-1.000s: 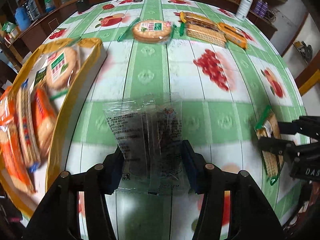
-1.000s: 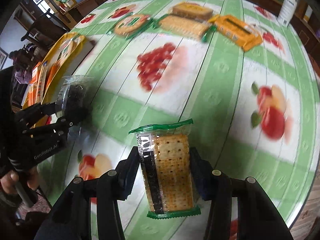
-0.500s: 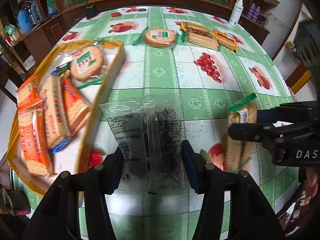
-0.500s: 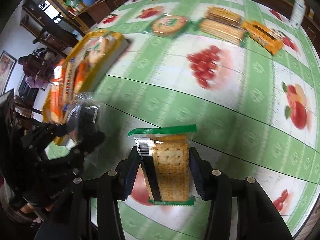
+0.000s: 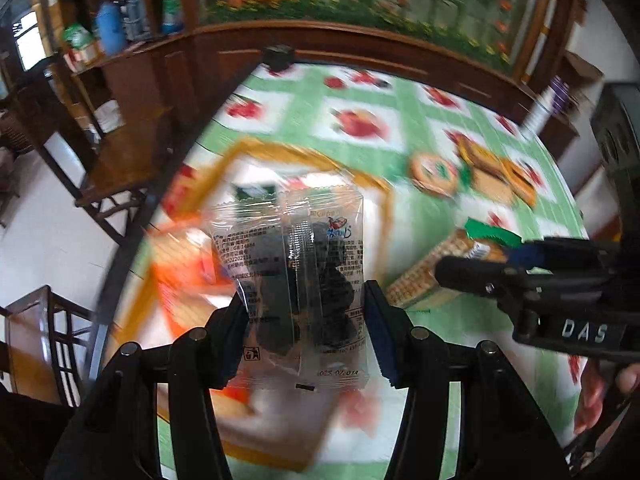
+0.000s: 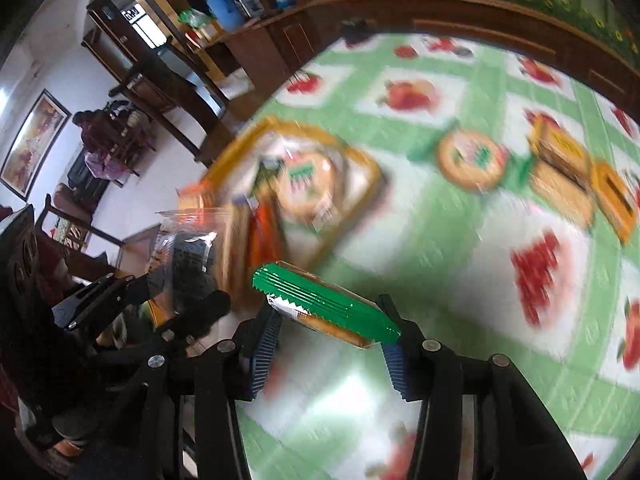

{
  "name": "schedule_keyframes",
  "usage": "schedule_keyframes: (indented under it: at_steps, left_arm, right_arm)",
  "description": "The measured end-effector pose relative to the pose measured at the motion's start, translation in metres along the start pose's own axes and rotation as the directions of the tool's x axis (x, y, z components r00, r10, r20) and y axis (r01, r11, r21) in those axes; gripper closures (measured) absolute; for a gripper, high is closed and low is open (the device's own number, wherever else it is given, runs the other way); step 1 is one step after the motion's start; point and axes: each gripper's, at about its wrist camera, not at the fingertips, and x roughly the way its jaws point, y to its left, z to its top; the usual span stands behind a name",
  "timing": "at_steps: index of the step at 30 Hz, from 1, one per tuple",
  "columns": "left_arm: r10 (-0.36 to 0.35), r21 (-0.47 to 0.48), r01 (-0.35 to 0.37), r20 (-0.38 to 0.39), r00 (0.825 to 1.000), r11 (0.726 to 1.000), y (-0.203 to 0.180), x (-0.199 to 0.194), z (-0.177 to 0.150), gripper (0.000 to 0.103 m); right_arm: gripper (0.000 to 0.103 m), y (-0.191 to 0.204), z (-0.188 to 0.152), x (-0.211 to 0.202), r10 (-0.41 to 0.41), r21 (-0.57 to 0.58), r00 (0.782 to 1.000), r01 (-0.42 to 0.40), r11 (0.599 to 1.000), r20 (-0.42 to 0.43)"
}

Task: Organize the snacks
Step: 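Carry the clear bag in left tool to the tray while right carries its cracker pack, then release the green-edged cracker pack into the tray with right tool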

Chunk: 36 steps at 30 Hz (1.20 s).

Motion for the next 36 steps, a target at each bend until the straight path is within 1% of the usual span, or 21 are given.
schedule_keyframes:
  at_steps: [3,6,10,14,16,17,18,20,21,22,23,24,25,28,31,34,36]
  left_arm:
    - [0.056,-0.014,-0.056,0.020,0.998,0.998,0.017,0.008,0.018,0.050]
    - [0.099,-0.021,-0.098,0.022,0.995,0.995,0.030,0.019,0.027,0.050]
    - [0.118,-0.023,-0.118,0.002,0.993,0.993,0.037,0.033,0.029,0.050]
    - [0.130,-0.017,-0.131,-0.020,0.991,0.991,0.042,0.047,0.031,0.050]
    - [0.130,-0.017,-0.131,-0.034,0.991,0.991,0.043,0.052,0.032,0.050]
    - [0.130,-0.015,-0.131,-0.039,0.991,0.991,0.043,0.054,0.033,0.050]
    - [0.131,-0.014,-0.132,-0.044,0.990,0.991,0.043,0.057,0.033,0.049]
    - [0.133,-0.005,-0.134,-0.049,0.990,0.991,0.041,0.059,0.034,0.049]
    - [0.136,-0.002,-0.137,-0.050,0.989,0.991,0.040,0.060,0.034,0.049]
    - [0.142,0.003,-0.142,-0.052,0.988,0.990,0.039,0.061,0.035,0.049]
    - [0.147,0.009,-0.146,-0.050,0.988,0.989,0.038,0.061,0.035,0.049]
    - [0.153,0.015,-0.152,-0.047,0.987,0.988,0.038,0.061,0.036,0.048]
    - [0.172,0.030,-0.171,-0.045,0.984,0.985,0.035,0.062,0.036,0.048]
    - [0.219,0.063,-0.217,-0.039,0.975,0.974,0.031,0.063,0.037,0.048]
    - [0.235,0.064,-0.232,-0.045,0.971,0.971,0.031,0.063,0.037,0.048]
    - [0.268,0.069,-0.264,-0.046,0.962,0.962,0.030,0.064,0.036,0.048]
    - [0.261,0.059,-0.258,-0.056,0.964,0.964,0.032,0.063,0.036,0.048]
  right_arm:
    - [0.054,0.014,0.024,0.011,0.006,-0.016,1.000,-0.005,1.000,0.016]
    - [0.054,0.028,0.047,0.024,0.018,-0.030,0.999,-0.018,0.999,0.027]
    - [0.054,0.034,0.069,0.043,0.062,0.004,0.998,-0.062,0.998,0.028]
    - [0.054,0.029,0.088,0.067,0.066,0.059,0.998,-0.066,0.996,0.016]
    - [0.054,0.025,0.093,0.079,0.066,0.084,0.998,-0.066,0.994,0.008]
    - [0.052,0.023,0.095,0.083,0.059,0.097,0.998,-0.060,0.993,0.013]
    - [0.052,0.022,0.097,0.087,0.054,0.104,0.998,-0.055,0.993,0.012]
    - [0.050,0.021,0.102,0.094,0.023,0.106,1.000,-0.023,0.994,0.009]
    - [0.048,0.020,0.103,0.097,0.003,0.099,1.000,-0.005,0.995,0.011]
    - [0.042,0.021,0.105,0.102,-0.016,0.078,1.000,0.016,0.997,0.000]
    - [0.039,0.022,0.106,0.103,-0.034,0.069,0.999,0.034,0.997,0.000]
    - [0.039,0.023,0.107,0.103,-0.066,0.051,0.998,0.065,0.997,0.008]
    - [0.038,0.025,0.108,0.101,-0.095,0.028,0.995,0.094,0.995,0.033]
    - [0.032,0.023,0.109,0.093,-0.121,0.015,0.990,0.120,0.993,0.072]
    - [0.032,0.016,0.106,0.085,-0.100,0.032,0.992,0.098,0.995,0.073]
    - [0.032,0.012,0.102,0.079,-0.091,0.035,0.993,0.088,0.995,0.081]
    - [0.032,0.010,0.098,0.074,-0.077,0.042,0.994,0.074,0.996,0.078]
